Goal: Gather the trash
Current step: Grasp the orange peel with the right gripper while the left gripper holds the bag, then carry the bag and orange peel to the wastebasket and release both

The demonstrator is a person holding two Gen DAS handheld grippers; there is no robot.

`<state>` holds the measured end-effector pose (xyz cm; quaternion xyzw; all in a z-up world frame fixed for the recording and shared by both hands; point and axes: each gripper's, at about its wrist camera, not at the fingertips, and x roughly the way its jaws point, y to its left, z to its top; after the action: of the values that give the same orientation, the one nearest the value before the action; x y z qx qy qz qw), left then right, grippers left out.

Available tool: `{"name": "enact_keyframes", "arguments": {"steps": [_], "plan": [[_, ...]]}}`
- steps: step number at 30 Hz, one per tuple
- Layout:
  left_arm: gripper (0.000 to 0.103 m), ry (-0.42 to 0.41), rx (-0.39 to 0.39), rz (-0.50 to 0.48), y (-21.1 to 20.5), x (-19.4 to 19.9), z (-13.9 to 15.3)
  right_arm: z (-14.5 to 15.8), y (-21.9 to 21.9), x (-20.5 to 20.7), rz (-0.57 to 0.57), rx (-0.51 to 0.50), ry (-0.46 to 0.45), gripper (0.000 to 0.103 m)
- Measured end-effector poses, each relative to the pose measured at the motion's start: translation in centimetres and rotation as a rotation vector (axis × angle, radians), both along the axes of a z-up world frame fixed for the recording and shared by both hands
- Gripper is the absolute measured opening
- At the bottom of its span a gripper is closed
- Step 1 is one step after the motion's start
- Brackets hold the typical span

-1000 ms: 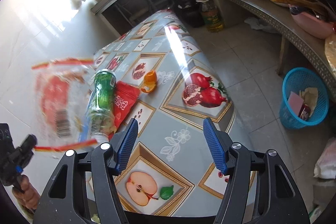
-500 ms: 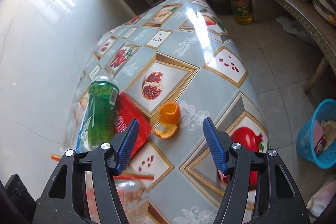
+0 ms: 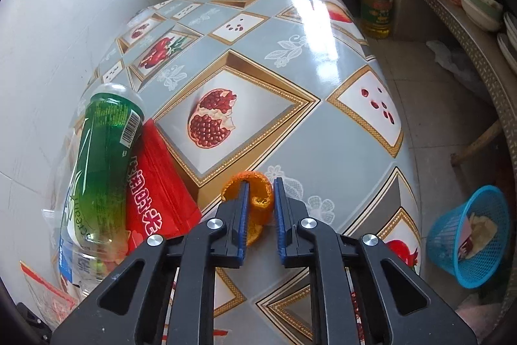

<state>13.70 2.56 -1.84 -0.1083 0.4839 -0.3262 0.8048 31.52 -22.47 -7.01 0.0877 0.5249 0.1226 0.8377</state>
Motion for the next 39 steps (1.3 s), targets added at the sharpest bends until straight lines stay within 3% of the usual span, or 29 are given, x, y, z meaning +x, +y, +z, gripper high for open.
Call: {"name": "enact_keyframes", "arguments": {"steps": [8,28,39], "plan": [[0.000,-0.010,-0.004,-0.001,0.2,0.4,0.4,1.4,-1.7,-1.2,-0.054,0.017,-0.045,0.007],[0.000,-0.089,-0.089,-0.063,-1.5,1.2,3.5,8.0,-12.3,-9.1,-0.358,0.096,-0.212,0.006],[0.000,-0.153,-0.116,-0.146,-5.4,3.0,6.2,8.3,-18.9,-15.7,-0.561,0.108,-0.247,0.006]]}}
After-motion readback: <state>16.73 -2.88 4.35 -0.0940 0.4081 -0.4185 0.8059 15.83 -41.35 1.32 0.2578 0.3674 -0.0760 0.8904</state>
